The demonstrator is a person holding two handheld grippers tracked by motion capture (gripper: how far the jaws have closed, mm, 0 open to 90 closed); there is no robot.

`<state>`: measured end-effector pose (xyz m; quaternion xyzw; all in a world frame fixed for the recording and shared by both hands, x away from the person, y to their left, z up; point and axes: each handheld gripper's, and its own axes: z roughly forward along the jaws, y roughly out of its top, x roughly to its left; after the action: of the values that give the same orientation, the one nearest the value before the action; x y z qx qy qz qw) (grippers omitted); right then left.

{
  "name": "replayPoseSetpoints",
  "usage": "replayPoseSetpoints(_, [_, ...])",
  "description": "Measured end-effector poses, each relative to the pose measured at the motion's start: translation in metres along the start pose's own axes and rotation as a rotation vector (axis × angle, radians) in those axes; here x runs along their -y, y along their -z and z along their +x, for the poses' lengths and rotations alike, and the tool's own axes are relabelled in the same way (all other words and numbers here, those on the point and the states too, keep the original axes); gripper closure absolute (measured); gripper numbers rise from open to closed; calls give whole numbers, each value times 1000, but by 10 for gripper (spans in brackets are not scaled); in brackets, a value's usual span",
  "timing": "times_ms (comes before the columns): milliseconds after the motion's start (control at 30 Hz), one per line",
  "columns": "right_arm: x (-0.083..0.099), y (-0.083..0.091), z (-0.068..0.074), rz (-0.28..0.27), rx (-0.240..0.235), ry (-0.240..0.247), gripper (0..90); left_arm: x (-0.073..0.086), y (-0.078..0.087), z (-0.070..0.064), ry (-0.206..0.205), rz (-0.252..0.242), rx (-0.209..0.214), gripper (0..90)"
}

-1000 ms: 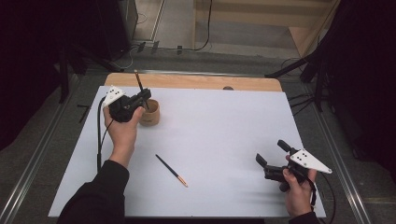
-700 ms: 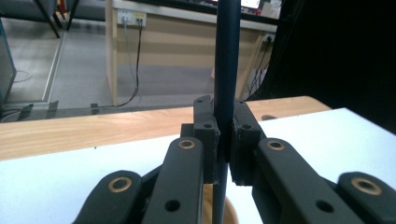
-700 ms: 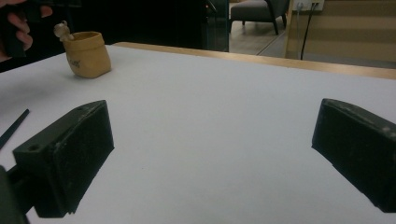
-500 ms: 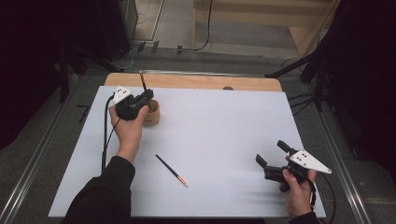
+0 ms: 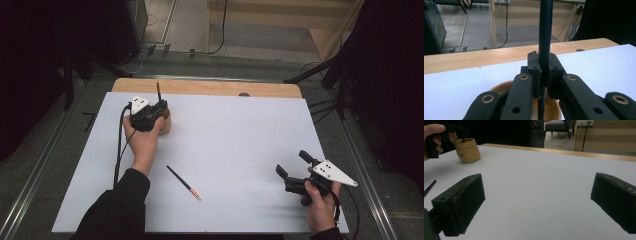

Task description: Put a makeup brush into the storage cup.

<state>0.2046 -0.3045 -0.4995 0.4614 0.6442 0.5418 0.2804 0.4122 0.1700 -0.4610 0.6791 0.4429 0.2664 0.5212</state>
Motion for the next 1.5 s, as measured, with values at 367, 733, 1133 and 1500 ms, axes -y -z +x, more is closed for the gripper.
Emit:
replayPoseSetpoints(367, [0,1,-1,3,8,-2,0,4,0,-3,-1,19,28,751])
replayPoseSetpoints(733, [-1,2,-1,4,24,-2,2,-5,20,-1,48,-20,77,518])
replayPoseSetpoints(1133, [-1,1,-1,2,20,5,2,-9,48,-1,87,-28,242,60])
replayPoseSetpoints(1500, [-2,2,1,3,20,13,2,-4,76,4,58,-36,268,0])
